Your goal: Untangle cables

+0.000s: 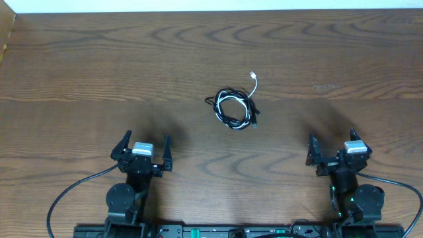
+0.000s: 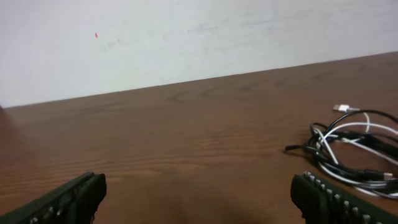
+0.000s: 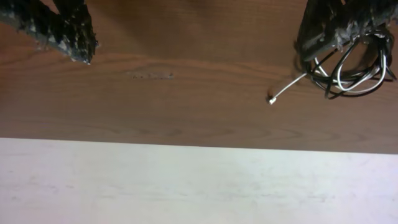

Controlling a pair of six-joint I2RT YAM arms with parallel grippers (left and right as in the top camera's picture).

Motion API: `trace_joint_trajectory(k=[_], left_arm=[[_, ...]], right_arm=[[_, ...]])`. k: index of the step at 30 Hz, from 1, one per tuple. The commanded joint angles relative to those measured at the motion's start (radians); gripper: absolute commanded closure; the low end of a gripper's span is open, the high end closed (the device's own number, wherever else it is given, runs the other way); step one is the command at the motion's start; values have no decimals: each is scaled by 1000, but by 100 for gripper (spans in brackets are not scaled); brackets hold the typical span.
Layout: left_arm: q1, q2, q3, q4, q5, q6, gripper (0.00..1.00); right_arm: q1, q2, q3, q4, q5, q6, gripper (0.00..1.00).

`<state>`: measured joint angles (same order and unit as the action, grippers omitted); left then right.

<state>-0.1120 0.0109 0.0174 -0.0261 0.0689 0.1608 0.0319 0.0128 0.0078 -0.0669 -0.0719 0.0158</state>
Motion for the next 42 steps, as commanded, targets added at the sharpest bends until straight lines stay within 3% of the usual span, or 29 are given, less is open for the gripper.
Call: trace_joint_trajectory(k=[1,6,12,19,24,29,42], left_arm=[[4,-4,-11,-37,12,-84,0],[4,28,8,-24,13,-188,0],[4,119,48,77,13,-197,0],[4,341,236,61,33,-199,0],[4,599,525,-154,84,-146,0],[4,786,759,-320,138,-130,0],[-10,1225,1244,-740,291,-109,0]], right_arm=[[-4,1,-1,0,-32,-13,1],[-4,1,22,0,-69,14,1],[-4,3,95,-9,-69,22,1],[-4,96,212,-59,-68,44,1],[-4,248,340,-65,-52,156,1],[-4,406,491,-142,-117,170,1],[-4,855,1026,-630,-205,132,1]])
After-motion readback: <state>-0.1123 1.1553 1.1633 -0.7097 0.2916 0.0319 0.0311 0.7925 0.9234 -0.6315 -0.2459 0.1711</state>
